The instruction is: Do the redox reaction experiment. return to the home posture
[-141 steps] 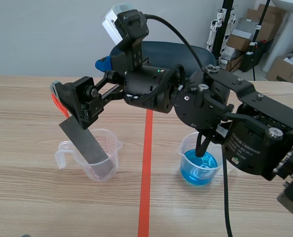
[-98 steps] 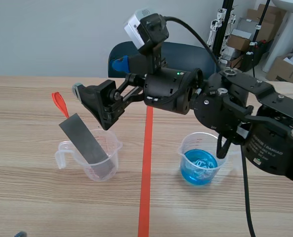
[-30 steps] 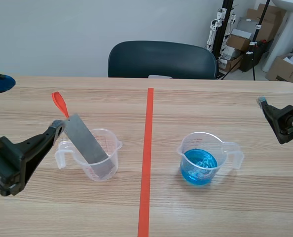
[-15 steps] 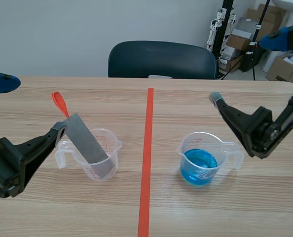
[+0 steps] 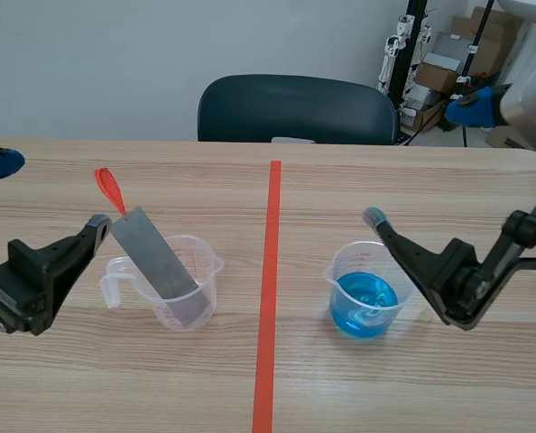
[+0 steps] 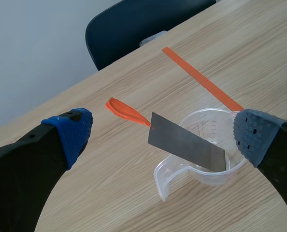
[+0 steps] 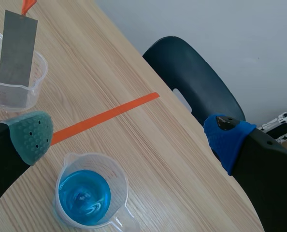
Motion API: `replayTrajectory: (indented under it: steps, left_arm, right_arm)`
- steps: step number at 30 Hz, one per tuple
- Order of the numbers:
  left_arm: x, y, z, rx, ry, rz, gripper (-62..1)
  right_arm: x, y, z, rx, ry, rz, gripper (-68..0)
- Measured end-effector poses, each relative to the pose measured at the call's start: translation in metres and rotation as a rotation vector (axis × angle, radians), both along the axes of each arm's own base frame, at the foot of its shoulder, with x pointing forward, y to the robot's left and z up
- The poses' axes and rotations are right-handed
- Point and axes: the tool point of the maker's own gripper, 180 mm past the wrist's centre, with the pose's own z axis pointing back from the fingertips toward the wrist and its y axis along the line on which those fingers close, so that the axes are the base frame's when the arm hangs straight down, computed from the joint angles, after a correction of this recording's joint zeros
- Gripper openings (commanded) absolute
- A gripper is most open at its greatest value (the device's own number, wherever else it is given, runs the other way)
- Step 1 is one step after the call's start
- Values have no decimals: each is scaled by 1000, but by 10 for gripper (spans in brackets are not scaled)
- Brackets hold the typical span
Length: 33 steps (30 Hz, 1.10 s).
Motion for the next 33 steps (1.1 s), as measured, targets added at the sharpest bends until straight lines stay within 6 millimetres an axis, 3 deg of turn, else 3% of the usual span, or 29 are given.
replayTrajectory:
  steps: [18,29,33]
  left_arm:
    - [-3,-5,-3,2,-3,-7,6]
    - [-3,-5,-3,2,-3,-7,6]
    - [-3,-5,-3,2,-3,-7,6]
  right_arm:
    - [5,-8,-11,-21,18,-91,4]
    - [18,-28,5,44,-42,-185,4]
    - [24,-44,-15,15,-28,-249,4]
